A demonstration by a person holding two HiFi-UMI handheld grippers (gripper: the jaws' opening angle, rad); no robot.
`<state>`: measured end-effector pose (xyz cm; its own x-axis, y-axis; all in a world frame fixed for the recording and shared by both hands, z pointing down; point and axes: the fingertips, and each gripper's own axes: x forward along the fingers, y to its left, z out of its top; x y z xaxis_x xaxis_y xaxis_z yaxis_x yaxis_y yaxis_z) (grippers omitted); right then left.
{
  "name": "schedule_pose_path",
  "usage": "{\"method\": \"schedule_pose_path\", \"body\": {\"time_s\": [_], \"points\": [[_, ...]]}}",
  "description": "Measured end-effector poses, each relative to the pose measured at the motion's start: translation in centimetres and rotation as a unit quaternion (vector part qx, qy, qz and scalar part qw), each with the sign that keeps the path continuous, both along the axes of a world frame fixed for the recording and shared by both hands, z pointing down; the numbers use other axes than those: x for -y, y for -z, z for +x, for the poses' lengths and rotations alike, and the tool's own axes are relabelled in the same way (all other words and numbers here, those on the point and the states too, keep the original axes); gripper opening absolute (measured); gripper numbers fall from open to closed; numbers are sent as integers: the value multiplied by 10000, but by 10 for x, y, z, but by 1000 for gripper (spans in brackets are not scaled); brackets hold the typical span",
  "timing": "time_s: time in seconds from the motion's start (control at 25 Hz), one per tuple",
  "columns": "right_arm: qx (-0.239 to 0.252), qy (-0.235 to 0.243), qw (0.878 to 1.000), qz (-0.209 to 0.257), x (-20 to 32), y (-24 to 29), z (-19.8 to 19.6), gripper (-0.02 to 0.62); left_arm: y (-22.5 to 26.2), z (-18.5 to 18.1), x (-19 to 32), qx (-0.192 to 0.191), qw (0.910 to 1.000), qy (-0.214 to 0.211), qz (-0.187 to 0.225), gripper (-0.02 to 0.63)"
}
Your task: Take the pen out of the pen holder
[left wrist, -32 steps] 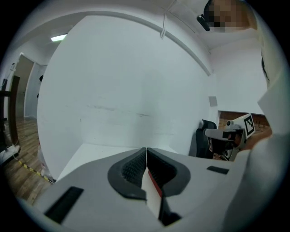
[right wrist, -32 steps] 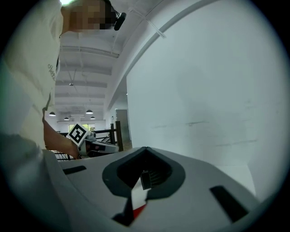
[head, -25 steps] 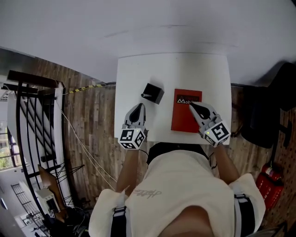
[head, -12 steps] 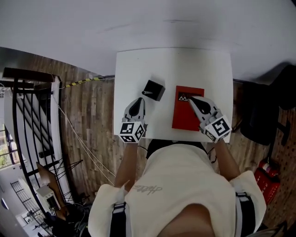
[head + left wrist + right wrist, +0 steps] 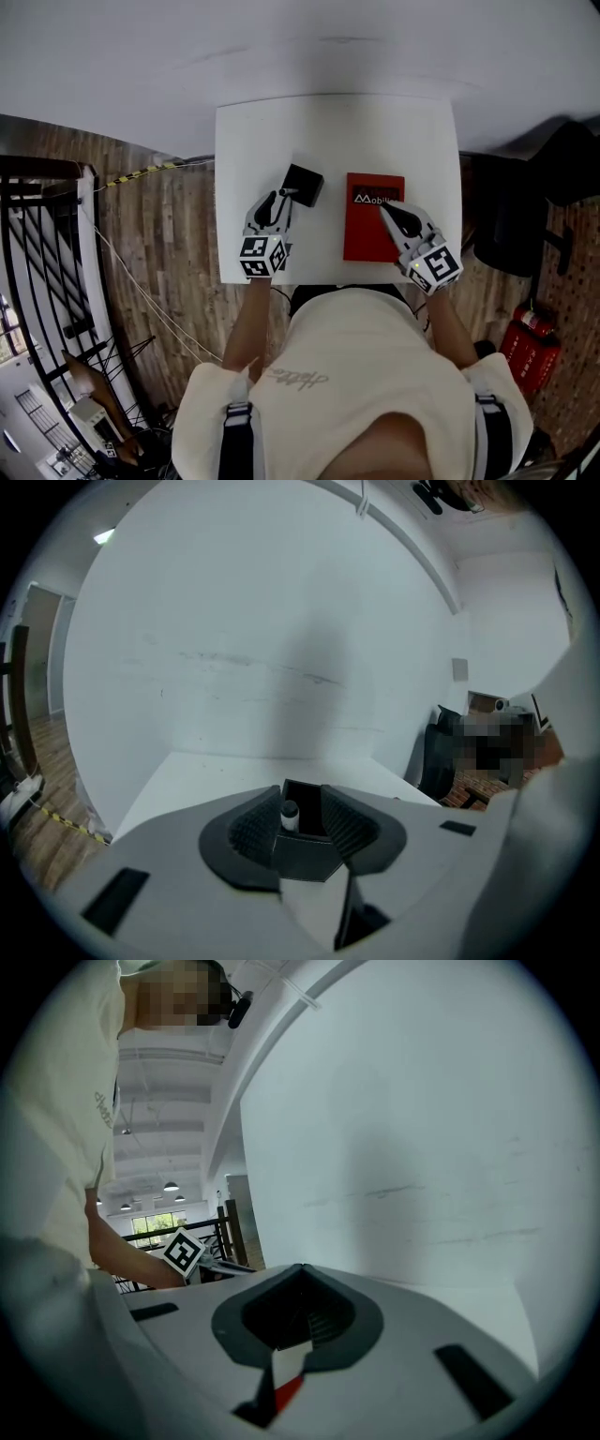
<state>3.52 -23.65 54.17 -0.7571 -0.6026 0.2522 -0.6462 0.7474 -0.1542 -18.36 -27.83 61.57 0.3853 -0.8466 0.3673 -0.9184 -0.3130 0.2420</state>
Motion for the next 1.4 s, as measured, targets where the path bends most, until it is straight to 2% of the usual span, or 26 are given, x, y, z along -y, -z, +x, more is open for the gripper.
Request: {"method": "schedule_pose_path", "body": {"time_s": [0.36,0.48,0.76,1.4], "points": [[-106,-142,9998,-103,9,-5,-7,6,-28,5,23,120,9995,-241,-177,132],[-116,-157,9998,-105,13,-6,-9,6,-31,9,25,257,9991,-316,-154,91],[-113,-143,9998,-66,16,-5,-13,6,-30,12,26,332,9989,-341,-47,87],[-9,-128,9994,316,7,18,-10,6,61,8,12,90,9970,-284,708,87]]}}
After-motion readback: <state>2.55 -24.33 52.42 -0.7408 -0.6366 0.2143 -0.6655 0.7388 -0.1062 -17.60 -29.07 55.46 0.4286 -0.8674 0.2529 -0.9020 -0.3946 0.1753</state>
